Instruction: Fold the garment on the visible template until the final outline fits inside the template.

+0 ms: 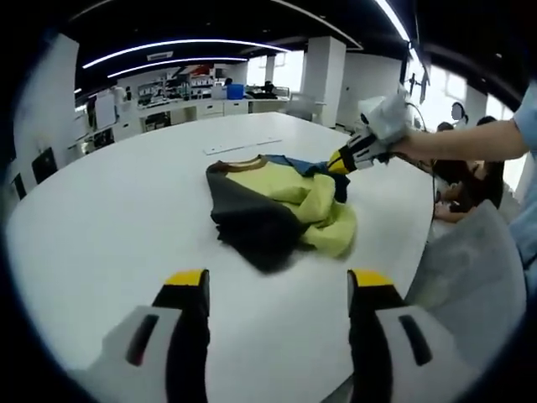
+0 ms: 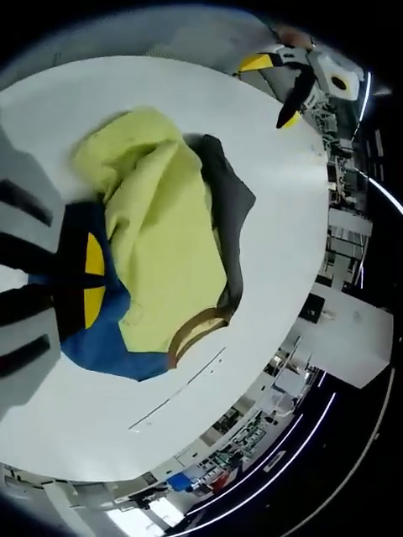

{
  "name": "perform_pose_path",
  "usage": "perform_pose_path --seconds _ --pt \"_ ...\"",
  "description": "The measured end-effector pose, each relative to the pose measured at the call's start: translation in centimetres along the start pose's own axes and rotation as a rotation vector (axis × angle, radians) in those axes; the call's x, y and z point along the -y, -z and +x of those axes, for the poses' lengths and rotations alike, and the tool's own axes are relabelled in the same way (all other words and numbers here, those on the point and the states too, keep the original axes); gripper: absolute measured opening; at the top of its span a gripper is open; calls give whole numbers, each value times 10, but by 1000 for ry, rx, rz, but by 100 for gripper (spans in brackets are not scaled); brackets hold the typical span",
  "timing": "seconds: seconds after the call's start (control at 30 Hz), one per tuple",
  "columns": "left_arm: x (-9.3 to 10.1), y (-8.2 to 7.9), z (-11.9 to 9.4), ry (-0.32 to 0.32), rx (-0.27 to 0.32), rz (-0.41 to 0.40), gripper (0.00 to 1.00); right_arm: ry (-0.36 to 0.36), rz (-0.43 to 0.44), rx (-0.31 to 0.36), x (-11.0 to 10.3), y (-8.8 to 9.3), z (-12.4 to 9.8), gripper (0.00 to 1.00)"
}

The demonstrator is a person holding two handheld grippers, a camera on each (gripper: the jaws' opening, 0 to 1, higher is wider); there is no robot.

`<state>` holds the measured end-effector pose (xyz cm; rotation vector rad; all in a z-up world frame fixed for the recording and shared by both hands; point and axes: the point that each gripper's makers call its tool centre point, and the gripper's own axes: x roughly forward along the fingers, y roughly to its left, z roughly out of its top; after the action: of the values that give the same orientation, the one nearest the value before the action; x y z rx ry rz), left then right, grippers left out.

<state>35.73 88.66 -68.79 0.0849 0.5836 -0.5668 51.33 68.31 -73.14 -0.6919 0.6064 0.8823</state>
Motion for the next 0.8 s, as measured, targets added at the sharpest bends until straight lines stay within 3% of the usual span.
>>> perform_pose_path --seconds 0.47,0.8 --pt "-6 -2 0 -5 4 -10 64 -46 -3 -69 -5 17 23 0" --pt "-5 -2 1 -2 4 -15 63 -25 -40 -51 -4 14 10 0"
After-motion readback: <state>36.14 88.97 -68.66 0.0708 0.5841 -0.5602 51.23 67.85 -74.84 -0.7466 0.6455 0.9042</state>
